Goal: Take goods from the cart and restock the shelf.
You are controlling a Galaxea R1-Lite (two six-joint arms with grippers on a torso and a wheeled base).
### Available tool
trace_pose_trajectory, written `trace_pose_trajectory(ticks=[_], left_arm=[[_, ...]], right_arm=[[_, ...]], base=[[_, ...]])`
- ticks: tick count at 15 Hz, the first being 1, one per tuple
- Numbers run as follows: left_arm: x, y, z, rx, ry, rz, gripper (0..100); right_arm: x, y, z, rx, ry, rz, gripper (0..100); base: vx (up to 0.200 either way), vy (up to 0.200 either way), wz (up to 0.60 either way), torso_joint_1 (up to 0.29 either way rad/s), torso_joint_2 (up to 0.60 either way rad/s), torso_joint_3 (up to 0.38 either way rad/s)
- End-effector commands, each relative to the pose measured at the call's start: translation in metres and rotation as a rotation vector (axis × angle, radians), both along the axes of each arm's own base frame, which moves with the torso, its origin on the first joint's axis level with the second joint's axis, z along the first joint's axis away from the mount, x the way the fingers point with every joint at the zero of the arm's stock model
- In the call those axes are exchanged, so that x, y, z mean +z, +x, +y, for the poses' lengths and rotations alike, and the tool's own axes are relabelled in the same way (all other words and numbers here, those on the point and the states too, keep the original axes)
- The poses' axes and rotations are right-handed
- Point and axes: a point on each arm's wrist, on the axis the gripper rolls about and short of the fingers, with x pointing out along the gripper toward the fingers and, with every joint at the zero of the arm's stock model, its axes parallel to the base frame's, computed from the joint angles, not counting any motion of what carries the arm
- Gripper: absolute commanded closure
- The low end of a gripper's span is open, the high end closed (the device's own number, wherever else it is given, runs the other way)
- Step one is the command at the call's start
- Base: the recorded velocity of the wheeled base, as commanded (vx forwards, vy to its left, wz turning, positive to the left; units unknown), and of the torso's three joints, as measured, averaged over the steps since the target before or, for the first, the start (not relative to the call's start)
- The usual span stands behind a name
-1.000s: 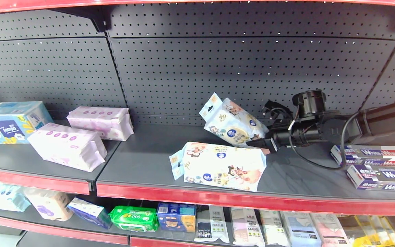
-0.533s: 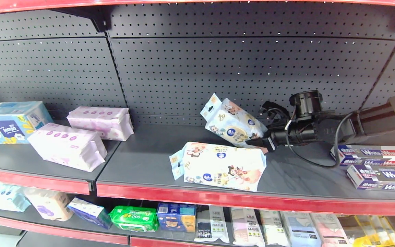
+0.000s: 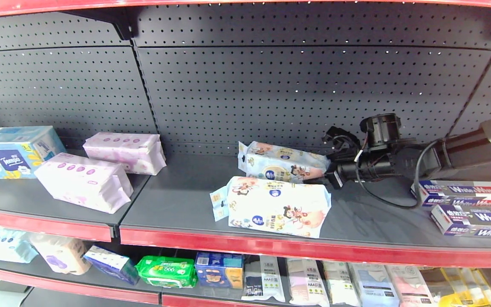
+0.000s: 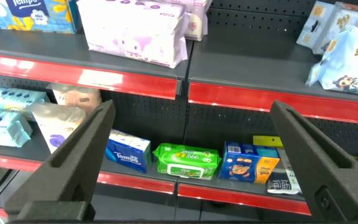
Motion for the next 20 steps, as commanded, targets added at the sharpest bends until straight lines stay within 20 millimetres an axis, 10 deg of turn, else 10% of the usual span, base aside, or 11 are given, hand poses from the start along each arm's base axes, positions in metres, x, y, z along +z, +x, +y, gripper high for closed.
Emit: trace_pose_trajectory(ticks=[1,17,18,20], left_arm=[[0.000,0.000,0.000,0.000,0.000,0.000,0],[0.000,0.000,0.000,0.000,0.000,0.000,0],[0.000,0.000,0.000,0.000,0.000,0.000,0],[0.000,0.000,0.000,0.000,0.000,0.000,0]], right_arm=[[0.002,0.000,-0.005,-0.011,0.002,-0.004,0],[0.006,0.003,-0.009,-0.013,0.020,-0.013,0],[0.005,0.002,-0.007,-0.001,0.023,-0.011,100],[0.004,0.001,-0.004,0.006,0.022,-0.006,100]], base=[[0.000,0.000,0.00,0.000,0.00,0.000],[0.000,0.000,0.00,0.000,0.00,0.000],[0.000,0.000,0.00,0.000,0.00,0.000],[0.000,0.000,0.00,0.000,0.00,0.000]])
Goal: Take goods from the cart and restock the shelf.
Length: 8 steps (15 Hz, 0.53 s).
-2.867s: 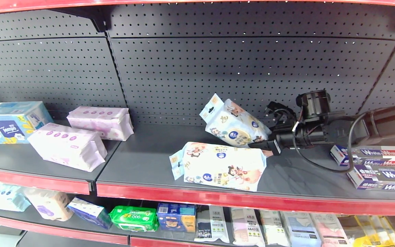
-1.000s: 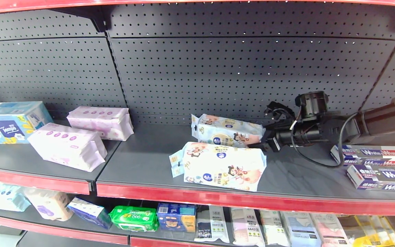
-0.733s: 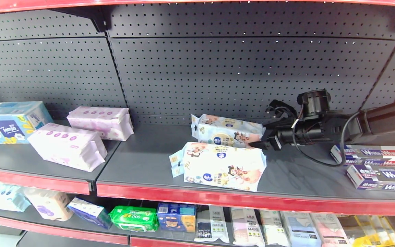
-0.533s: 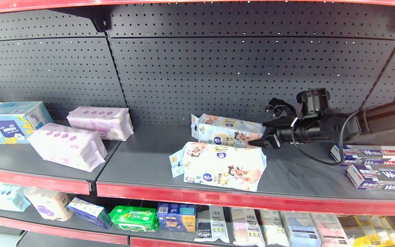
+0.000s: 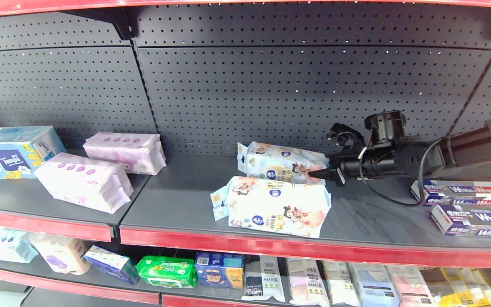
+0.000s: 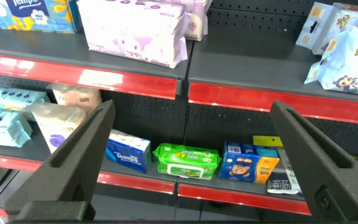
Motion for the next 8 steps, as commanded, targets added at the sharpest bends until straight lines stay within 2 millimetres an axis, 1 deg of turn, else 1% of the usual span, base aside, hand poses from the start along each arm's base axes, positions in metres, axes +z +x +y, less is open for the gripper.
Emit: trace_pose_trajectory(ticks=[1,4,8], left_arm=[[0.0000,0.0000,0.0000,-0.001,0.000,0.000,0],[0.0000,0.0000,0.0000,0.000,0.000,0.000,0],[0.0000,0.0000,0.0000,-0.001,0.000,0.000,0]], right_arm=[[-0.0015,-0.0008,0.0025,0.007,-0.001,0.004,100],[-0.0015,-0.0007,0.0019,0.009,-0.002,0.003,100],[-0.0013,0.0001,-0.0046,0.036,0.022,0.003,100]], base=[[0.000,0.000,0.00,0.000,0.00,0.000],[0.000,0.000,0.00,0.000,0.00,0.000],[0.000,0.000,0.00,0.000,0.00,0.000]])
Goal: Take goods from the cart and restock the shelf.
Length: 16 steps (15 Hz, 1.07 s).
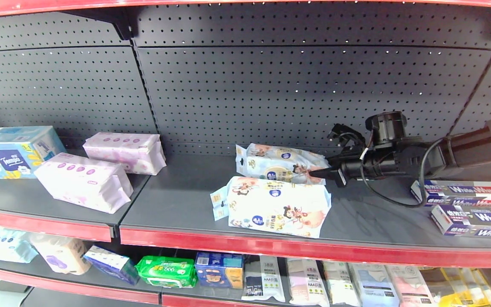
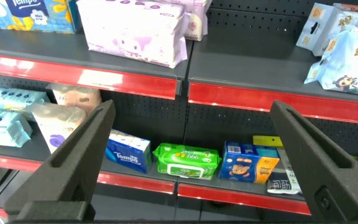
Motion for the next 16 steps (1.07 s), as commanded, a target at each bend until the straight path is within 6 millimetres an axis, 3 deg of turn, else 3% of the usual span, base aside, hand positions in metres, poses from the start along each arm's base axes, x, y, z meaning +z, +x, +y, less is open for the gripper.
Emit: trace_pose_trajectory(ticks=[1,16], left_arm=[[0.0000,0.0000,0.0000,0.000,-0.001,0.000,0],[0.0000,0.0000,0.0000,0.000,-0.001,0.000,0]], right_arm=[[0.0003,0.0011,-0.0034,-0.004,0.002,-0.003,100],[-0.0009,-0.0010,-0.0073,0.109,0.078,0.006,100]], base=[[0.000,0.000,0.00,0.000,0.00,0.000],[0.000,0.000,0.00,0.000,0.00,0.000]])
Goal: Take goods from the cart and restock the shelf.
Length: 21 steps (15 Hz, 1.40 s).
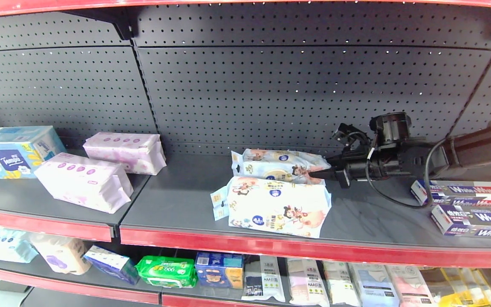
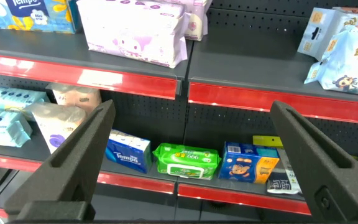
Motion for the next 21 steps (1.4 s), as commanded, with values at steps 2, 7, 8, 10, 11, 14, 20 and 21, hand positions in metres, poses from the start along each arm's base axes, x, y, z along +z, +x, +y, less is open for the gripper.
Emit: trace_pose_trajectory(ticks=[2,7,8,10,11,14,20,21], left_arm=[[0.000,0.000,0.000,0.001,0.000,0.000,0],[0.000,0.000,0.000,0.001,0.000,0.000,0],[0.000,0.000,0.000,0.001,0.000,0.000,0],[0.000,0.000,0.000,0.001,0.000,0.000,0],[0.000,0.000,0.000,0.001,0.000,0.000,0],[0.000,0.000,0.000,0.001,0.000,0.000,0],[0.000,0.000,0.000,-0.001,0.000,0.000,0],[0.000,0.000,0.000,0.001,0.000,0.000,0]], right_arm=[[-0.002,-0.001,-0.001,0.000,-0.004,0.006,100],[-0.007,-0.004,0.000,-0.003,-0.016,0.017,100],[-0.006,-0.003,0.000,0.000,-0.014,0.016,100],[-0.008,-0.005,0.000,0.004,-0.015,0.020,100],[-0.008,-0.005,0.001,0.007,-0.016,0.019,100],[-0.008,-0.005,0.002,0.012,-0.017,0.017,0],[-0.003,-0.012,-0.010,-0.014,-0.019,0.019,0],[0.002,-0.015,-0.016,-0.032,-0.018,0.018,0]], base=[[0.000,0.000,0.00,0.000,0.00,0.000],[0.000,0.000,0.00,0.000,0.00,0.000],[0.000,0.000,0.00,0.000,0.00,0.000],[0.000,0.000,0.00,0.000,0.00,0.000],[0.000,0.000,0.00,0.000,0.00,0.000],[0.000,0.000,0.00,0.000,0.00,0.000],[0.000,0.000,0.00,0.000,0.00,0.000],[0.000,0.000,0.00,0.000,0.00,0.000]])
